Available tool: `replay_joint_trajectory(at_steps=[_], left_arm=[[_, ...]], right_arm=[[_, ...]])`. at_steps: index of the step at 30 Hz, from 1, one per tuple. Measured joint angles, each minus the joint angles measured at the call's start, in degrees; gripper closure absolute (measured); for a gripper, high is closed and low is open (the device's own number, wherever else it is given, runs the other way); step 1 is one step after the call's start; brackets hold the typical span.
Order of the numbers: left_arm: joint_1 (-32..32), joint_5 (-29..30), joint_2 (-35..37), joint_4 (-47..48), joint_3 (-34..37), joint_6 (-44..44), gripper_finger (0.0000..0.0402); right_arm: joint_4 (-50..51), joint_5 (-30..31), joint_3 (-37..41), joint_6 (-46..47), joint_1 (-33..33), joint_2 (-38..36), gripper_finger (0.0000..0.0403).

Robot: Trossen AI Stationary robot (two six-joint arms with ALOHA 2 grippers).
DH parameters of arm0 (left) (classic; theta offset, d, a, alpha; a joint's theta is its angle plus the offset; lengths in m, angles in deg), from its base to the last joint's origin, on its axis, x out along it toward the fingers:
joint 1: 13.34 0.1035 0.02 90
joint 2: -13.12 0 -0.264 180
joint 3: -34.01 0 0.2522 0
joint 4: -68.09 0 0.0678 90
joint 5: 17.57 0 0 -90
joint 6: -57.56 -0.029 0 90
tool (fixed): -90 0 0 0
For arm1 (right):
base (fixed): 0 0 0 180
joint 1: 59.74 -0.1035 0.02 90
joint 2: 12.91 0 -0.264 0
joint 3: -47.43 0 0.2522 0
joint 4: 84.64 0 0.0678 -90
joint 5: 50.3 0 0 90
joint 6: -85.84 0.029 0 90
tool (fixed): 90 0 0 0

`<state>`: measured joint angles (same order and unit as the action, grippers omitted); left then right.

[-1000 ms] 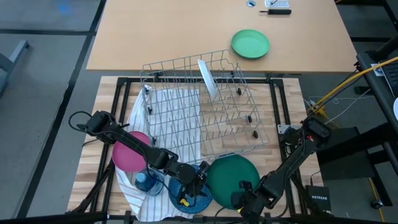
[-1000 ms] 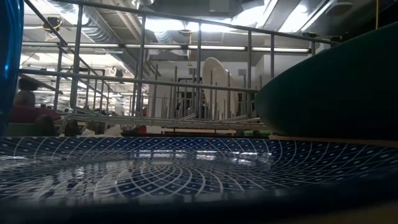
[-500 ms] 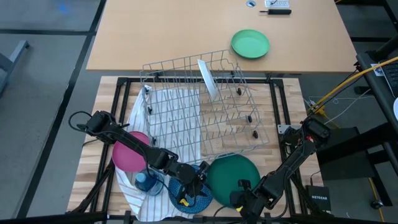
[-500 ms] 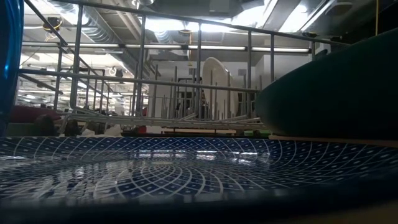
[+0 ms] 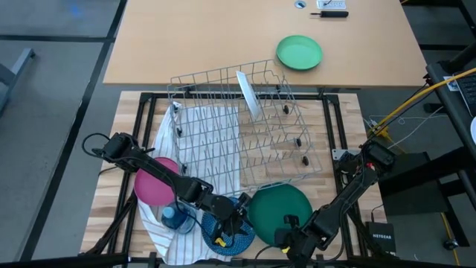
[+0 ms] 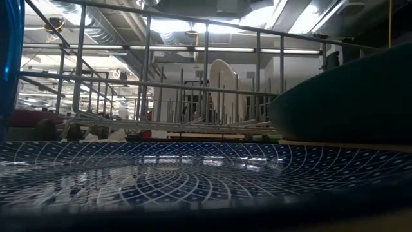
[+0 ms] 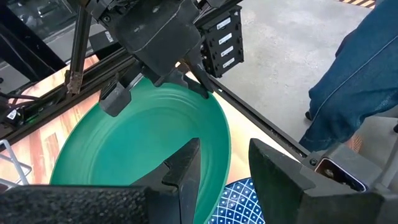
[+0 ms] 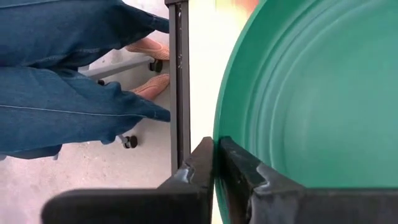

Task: Sort dishes
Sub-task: Put the green plate into the dish rack

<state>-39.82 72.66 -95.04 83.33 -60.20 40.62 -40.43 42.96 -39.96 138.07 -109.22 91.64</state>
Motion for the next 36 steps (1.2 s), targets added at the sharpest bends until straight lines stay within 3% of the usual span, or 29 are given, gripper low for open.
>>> replay_joint_trajectory(at_steps=[5, 22, 26, 36], left_arm=[[0.0, 0.0, 0.0, -1.1, 0.0, -0.2, 0.0277], [-1.4, -0.4, -0.2, -1.0, 0.0, -1.0, 0.0277], [-1.4, -3.1, -1.7, -1.1, 0.0, 0.1, 0.0277], [-0.5, -2.6, -5.4, -1.1, 0.0, -1.0, 0.0277]], right_arm=[[-0.2, -1.1, -1.1, 0.0, 0.1, 0.0, 0.0396], [0.9, -1.4, -6.4, 0.0, 3.8, 0.0, 0.0392], [1.0, -2.2, -6.4, -0.2, 5.0, 0.0, 0.0391], [0.6, -2.8, -6.4, -0.1, 5.8, 0.0, 0.0390]])
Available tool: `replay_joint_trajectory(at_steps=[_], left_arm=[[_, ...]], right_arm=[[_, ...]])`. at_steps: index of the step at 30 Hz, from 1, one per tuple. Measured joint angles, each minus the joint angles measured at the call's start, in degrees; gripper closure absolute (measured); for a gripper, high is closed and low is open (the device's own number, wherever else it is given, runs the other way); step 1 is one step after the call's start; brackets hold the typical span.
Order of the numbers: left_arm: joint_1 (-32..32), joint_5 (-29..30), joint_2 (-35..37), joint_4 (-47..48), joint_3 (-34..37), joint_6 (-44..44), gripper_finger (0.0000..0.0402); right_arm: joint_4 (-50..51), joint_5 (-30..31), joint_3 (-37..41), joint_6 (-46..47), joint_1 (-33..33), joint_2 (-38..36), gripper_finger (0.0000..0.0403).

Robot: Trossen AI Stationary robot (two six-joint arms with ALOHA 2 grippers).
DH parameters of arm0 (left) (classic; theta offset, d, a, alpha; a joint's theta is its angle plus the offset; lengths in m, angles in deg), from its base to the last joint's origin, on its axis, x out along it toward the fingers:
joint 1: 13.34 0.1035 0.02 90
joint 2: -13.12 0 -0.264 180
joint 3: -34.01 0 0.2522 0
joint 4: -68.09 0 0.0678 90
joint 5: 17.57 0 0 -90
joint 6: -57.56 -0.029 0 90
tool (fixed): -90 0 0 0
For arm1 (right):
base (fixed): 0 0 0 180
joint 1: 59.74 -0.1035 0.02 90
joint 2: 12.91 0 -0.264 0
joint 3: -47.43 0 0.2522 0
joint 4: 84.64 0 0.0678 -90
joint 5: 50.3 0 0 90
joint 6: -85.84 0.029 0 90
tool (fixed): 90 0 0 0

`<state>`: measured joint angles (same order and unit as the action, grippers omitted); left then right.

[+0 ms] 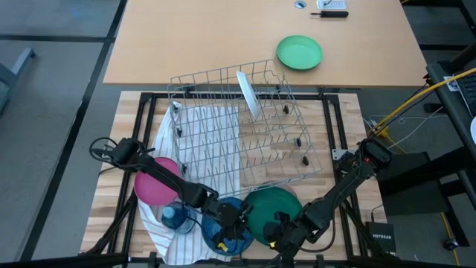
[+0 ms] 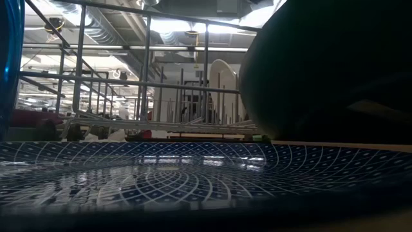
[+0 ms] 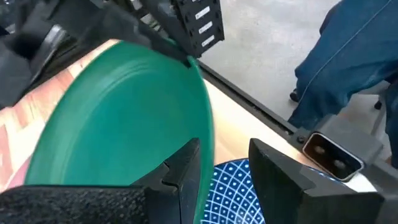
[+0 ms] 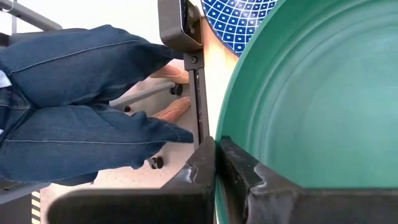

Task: Sort dishes
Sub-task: Put the green plate into the dish rack

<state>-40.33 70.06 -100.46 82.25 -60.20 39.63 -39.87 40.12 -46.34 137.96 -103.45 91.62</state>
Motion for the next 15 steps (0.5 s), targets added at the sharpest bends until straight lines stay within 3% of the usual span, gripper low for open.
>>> replay_joint_trajectory(at_steps=[15], left_arm=[[1.1, -1.8, 0.1, 0.6, 0.0, -0.5, 0.0277]], right_arm=[[-1.1, 0.0, 0.0, 0.2, 0.7, 0.0, 0.0389]])
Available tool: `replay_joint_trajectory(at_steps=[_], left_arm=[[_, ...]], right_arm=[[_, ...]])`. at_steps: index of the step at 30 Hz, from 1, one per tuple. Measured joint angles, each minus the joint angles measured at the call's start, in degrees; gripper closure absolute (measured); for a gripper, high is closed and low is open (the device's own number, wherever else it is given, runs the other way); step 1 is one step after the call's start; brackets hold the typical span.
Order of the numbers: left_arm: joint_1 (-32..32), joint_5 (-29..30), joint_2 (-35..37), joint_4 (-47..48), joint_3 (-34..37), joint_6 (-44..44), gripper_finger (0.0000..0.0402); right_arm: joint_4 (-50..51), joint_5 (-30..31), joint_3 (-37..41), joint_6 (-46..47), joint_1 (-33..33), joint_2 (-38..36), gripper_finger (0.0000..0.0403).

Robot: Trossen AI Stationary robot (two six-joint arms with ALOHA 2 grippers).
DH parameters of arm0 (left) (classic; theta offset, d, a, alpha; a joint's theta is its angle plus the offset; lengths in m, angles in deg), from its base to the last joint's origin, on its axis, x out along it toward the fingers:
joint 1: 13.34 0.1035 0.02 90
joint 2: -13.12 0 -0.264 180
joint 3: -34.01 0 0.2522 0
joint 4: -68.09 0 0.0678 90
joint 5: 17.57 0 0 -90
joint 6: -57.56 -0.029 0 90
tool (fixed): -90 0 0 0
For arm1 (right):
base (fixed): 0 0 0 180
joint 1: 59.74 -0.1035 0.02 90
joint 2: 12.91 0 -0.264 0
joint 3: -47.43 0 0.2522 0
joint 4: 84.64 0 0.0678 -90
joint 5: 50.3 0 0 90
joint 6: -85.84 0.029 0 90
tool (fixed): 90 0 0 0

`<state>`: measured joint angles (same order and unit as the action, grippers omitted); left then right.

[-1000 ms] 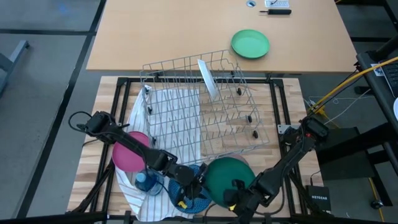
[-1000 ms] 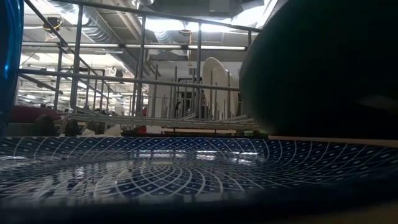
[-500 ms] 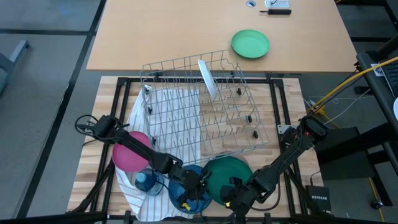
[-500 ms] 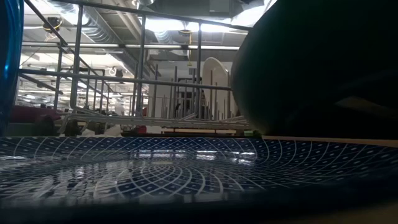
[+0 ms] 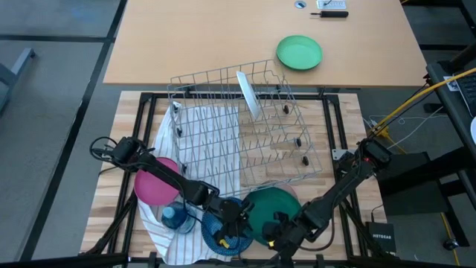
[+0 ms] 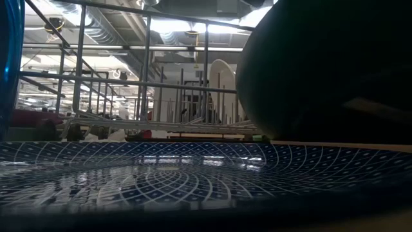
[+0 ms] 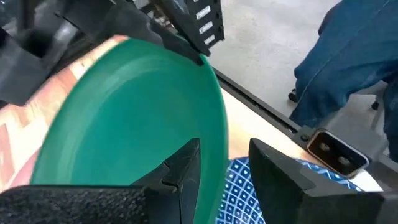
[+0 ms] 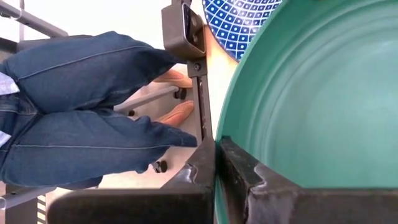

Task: Sort dishes
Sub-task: Put the green plate into the dish rack

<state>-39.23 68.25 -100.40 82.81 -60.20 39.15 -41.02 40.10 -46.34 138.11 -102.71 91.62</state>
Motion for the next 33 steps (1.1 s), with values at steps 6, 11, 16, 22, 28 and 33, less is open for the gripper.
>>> replay_joint_trajectory(at_steps=[6, 11, 16, 22, 28, 33], left_arm=[[0.1, -0.1, -1.0, -0.5, 0.0, 0.0, 0.0277], [0.1, -0.2, -3.0, 0.3, 0.0, -0.1, 0.0277], [0.1, 0.9, -3.7, -0.5, 0.0, -0.5, 0.0277], [0.0, 5.0, -3.8, -0.5, 0.0, -7.9, 0.0323], [-0.2, 5.1, -3.9, -0.3, 0.0, -10.8, 0.0393], [-0.1, 5.1, -3.9, -0.6, 0.0, -10.7, 0.0396]], right_arm=[[-0.2, -0.1, 0.0, 0.0, 0.7, 0.0, 0.0389], [-0.3, 0.0, 0.0, 0.0, 1.0, 0.0, 0.0389], [-0.3, 0.0, 0.0, 0.0, 1.0, 0.0, 0.0389], [-0.2, 0.0, 0.0, 0.0, 1.0, 0.0, 0.0389], [0.0, -2.0, 0.0, 0.1, 1.0, -0.1, 0.0388], [-0.2, -4.8, 0.0, 0.2, 1.1, -0.1, 0.0387]])
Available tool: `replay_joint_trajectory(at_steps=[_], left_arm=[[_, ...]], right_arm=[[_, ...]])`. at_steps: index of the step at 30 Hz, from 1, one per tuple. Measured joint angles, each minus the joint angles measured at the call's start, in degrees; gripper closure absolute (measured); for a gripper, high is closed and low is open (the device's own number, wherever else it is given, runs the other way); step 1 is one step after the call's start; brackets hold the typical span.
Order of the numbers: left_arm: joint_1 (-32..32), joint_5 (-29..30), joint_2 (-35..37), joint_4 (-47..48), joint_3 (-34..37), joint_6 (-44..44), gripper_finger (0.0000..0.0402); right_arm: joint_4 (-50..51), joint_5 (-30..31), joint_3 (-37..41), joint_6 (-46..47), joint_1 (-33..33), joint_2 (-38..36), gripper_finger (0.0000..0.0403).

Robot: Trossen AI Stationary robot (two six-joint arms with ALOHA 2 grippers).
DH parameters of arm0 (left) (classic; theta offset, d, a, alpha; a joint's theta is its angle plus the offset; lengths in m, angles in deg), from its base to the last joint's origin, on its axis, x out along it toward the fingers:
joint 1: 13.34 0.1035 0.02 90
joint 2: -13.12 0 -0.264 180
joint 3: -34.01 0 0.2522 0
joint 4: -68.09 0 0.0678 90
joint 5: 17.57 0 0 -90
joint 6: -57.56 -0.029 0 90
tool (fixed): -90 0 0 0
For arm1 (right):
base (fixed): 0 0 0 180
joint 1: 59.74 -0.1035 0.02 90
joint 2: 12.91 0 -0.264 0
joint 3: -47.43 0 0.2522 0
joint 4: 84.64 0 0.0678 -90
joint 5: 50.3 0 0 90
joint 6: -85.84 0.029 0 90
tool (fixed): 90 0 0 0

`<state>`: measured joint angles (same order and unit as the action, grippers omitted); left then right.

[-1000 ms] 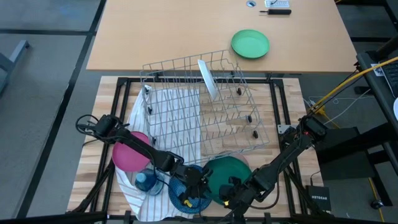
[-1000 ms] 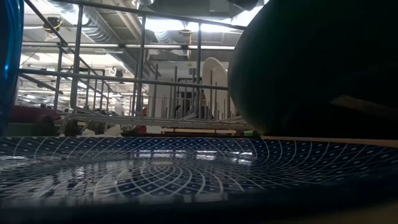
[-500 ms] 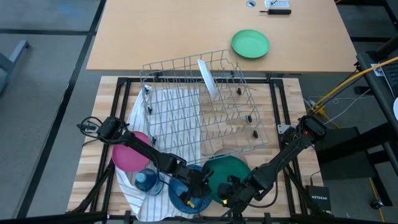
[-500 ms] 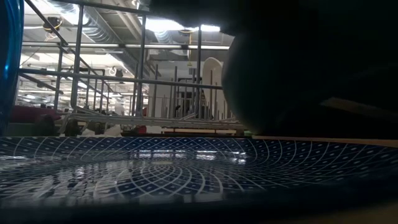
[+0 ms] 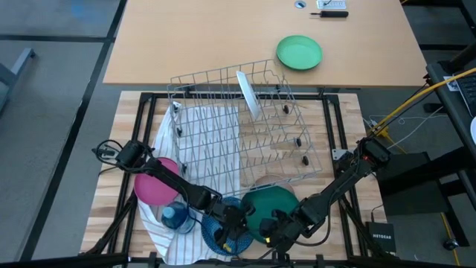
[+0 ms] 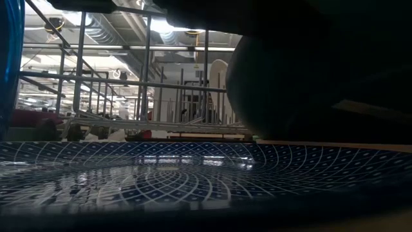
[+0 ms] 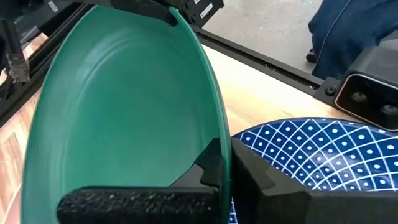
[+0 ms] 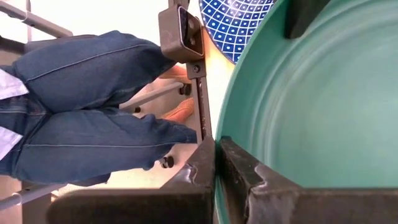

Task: Sort dishes
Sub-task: Put the green plate into the dish rack

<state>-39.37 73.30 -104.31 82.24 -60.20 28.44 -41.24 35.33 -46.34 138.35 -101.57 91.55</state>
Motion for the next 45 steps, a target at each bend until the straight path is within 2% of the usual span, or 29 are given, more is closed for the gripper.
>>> replay_joint_trajectory(at_steps=[17, 20, 25, 29, 36, 40, 45], left_arm=[[-0.1, 0.1, 0.0, 0.0, 0.0, 0.4, 0.0399], [-0.4, 0.7, 0.0, 0.1, 0.0, 0.3, 0.0399], [-1.0, 1.3, 0.0, 0.3, 0.0, 0.3, 0.0400], [-1.1, 1.6, 0.0, 0.5, 0.0, 0.4, 0.0400], [-1.2, 1.1, 0.1, -3.2, 0.0, 2.0, 0.0401], [-1.1, 0.2, 0.1, -8.8, 0.0, 3.7, 0.0401], [0.0, -5.2, 0.9, -14.7, 0.0, 11.1, 0.0401]], right_arm=[[-2.4, -1.1, 0.1, 4.2, 0.0, 0.0, 0.0382], [-2.5, -1.2, 0.1, 4.2, -0.1, 0.0, 0.0355], [-2.9, -1.3, 0.1, 4.1, 0.4, 0.0, 0.0284], [-3.0, -4.6, 0.1, 4.3, 1.4, -0.3, 0.0255], [-2.0, -1.0, 0.1, 2.8, -0.2, -4.7, 0.0256], [-0.4, 4.6, 0.0, 2.7, -1.7, -8.8, 0.0257], [2.1, 12.4, 0.0, 2.3, -3.9, -13.7, 0.0257]])
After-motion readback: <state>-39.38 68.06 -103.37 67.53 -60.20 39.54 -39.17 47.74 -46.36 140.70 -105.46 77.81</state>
